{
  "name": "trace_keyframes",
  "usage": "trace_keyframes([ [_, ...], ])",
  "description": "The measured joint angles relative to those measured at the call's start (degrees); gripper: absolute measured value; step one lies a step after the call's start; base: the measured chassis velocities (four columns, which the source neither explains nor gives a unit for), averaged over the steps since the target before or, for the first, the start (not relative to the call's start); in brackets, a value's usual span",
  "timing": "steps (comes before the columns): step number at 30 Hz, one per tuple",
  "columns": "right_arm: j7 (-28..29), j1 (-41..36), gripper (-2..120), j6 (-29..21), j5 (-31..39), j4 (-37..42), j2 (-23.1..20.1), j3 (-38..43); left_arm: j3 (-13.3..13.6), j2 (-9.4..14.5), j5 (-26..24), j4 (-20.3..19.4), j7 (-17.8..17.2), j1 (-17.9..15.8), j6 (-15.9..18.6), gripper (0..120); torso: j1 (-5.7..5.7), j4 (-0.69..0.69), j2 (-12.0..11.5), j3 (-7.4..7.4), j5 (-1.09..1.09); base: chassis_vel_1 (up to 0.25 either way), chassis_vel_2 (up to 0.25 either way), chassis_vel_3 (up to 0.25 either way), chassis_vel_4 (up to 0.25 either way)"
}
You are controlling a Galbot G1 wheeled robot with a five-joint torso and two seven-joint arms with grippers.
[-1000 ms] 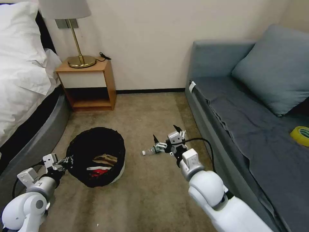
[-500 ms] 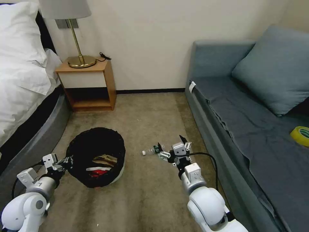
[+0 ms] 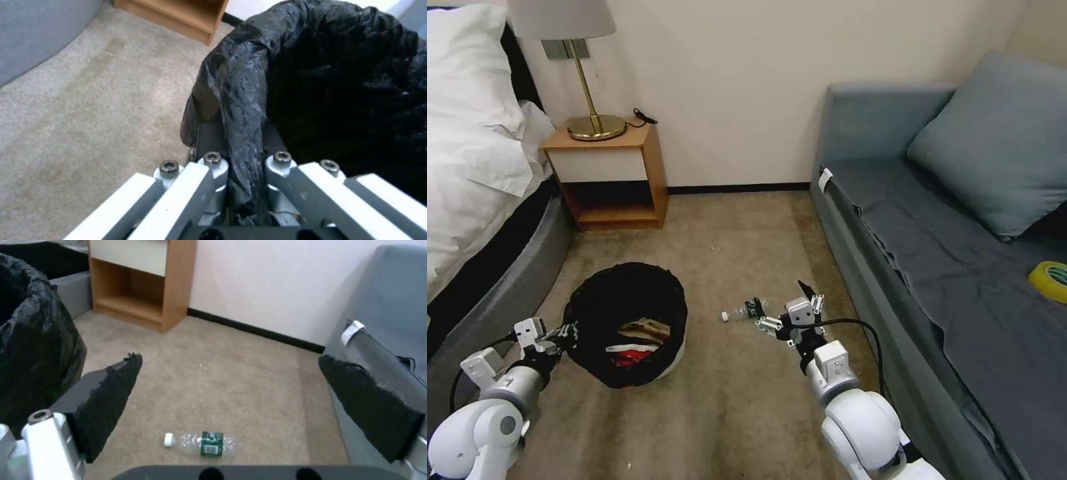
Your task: Pick up the trash bin, then pick up the garbage on the floor and place it into the trash bin.
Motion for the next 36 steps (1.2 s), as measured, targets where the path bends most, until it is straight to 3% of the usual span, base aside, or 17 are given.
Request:
trace_keyframes([
  [14,-1.9,-0.1,100,0.36,0.17,0.31,-0.91,0.34,-0.46,-0.65,-0.06,-0.61,-0.07,0.41,0.0,5,0.0,0.0,0.0,0.0,0.0,0.0,0.0,0.0,0.0],
  [36,-2.67,1.21,100,0.58,0.38,-1.26,-0.75,-0.35,-0.69,-0.82,-0.19,0.06,-0.13,-0.02,-0.12,5,0.0,0.0,0.0,0.0,0.0,-0.054,0.066,0.058,-0.062],
])
